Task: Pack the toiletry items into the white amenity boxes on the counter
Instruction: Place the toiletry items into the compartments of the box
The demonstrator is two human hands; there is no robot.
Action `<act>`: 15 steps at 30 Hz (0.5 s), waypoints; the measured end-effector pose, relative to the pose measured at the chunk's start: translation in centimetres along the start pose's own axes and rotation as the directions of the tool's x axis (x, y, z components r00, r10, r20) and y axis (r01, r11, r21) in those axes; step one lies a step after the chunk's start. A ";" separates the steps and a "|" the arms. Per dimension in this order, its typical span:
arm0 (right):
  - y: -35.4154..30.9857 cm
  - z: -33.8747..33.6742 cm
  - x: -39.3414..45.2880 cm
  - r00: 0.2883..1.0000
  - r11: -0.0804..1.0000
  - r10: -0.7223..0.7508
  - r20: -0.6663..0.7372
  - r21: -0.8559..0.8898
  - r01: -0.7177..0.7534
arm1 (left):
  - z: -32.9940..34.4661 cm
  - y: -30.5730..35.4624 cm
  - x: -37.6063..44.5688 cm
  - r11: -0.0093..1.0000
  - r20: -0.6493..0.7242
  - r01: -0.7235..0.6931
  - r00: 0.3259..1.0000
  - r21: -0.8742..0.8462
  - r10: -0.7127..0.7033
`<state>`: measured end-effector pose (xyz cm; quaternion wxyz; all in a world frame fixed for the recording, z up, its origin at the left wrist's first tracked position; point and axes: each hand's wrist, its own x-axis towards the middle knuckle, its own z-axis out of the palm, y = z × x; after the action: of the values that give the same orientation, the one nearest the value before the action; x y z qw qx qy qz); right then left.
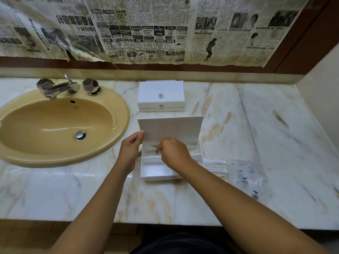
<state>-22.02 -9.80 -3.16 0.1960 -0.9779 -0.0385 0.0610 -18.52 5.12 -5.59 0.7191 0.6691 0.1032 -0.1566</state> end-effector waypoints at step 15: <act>-1.8 -2.4 -1.0 0.990 1.000 0.018 0.140 0.010 -0.020 | -0.1 -0.1 0.0 1.000 -0.024 0.006 1.000 -0.009 -0.007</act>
<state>-22.78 -9.18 -0.22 0.1980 -0.9704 -0.0425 0.1313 -18.51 5.21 -5.70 0.7202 0.6675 0.1147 -0.1505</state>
